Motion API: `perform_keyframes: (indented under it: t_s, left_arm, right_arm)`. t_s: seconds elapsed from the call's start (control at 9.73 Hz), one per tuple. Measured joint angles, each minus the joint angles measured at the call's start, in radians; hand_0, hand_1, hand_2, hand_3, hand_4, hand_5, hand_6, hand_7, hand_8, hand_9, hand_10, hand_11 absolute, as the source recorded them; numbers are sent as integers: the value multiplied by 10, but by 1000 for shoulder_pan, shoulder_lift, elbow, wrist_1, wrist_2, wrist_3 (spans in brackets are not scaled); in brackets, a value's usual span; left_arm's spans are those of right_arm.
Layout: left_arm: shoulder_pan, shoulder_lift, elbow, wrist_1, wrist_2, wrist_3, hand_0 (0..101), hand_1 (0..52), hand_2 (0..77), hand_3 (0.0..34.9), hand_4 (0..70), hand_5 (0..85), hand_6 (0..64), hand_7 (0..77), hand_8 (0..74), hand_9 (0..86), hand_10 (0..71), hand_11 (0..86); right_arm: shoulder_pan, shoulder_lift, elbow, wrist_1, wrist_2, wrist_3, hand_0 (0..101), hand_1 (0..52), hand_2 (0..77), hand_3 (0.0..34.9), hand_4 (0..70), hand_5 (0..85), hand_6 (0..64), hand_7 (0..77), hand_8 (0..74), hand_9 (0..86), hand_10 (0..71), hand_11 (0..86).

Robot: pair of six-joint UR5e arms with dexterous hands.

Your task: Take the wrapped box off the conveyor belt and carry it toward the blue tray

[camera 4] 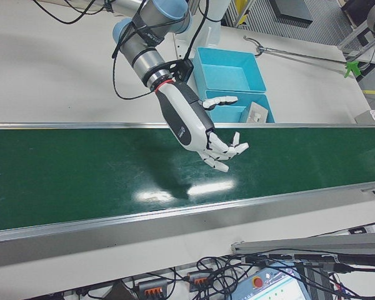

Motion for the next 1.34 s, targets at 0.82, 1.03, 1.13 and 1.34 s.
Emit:
perform_keyframes:
  t_s: [0.82,1.03,1.13,1.34]
  left_arm:
    - [0,0,0,0,0,0,0,0,11,0,0,11,5,5,5,5,5,5]
    - [0,0,0,0,0,0,0,0,11,0,0,11,5,5,5,5,5,5]
    - [0,0,0,0,0,0,0,0,5,0,0,11,5,5,5,5,0,5]
    - [0,0,0,0,0,0,0,0,11,0,0,11,5,5,5,5,5,5]
  right_arm:
    - [-3,42,-80,4,-3,4,496,153,44,0,82,109,76,175,27,33,0,11]
    - [-3,56,-109,19,-2,5,496,147,55,0,93,131,93,202,27,60,0,11]
    - [-3,57,-115,27,-2,7,497,147,38,0,93,131,93,191,0,22,0,11]
    - [-2,59,-118,32,-3,8,497,147,38,0,93,131,93,191,0,22,0,11]
